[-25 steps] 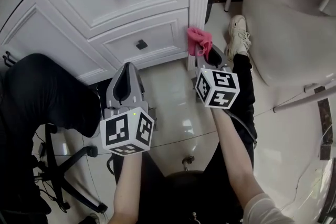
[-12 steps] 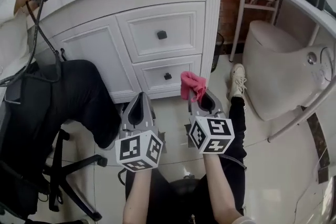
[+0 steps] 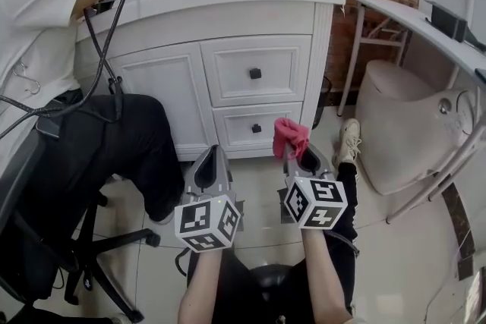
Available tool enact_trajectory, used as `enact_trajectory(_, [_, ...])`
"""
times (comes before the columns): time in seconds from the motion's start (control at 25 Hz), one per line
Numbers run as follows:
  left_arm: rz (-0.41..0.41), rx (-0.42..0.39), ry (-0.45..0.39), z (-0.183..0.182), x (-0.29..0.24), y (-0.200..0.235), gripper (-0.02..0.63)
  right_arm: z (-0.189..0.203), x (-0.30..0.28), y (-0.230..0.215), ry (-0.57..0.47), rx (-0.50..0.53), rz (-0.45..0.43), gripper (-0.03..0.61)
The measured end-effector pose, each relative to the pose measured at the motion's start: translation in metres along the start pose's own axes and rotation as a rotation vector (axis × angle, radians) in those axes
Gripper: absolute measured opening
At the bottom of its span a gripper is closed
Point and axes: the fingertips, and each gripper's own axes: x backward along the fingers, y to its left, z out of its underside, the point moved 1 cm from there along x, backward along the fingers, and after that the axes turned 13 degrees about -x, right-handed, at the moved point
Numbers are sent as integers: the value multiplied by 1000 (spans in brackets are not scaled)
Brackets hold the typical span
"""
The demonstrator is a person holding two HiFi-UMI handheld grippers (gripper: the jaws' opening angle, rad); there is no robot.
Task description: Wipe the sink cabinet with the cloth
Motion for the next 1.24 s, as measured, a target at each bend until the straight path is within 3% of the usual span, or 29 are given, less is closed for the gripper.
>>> enact_trajectory(0.32, [15, 5, 4, 1, -1, -7, 14, -6, 8, 5, -15, 43, 0, 61])
enact_trajectory(1.24, [11, -3, 17, 6, -7, -10, 14, -5, 15, 9, -16, 32, -37, 61])
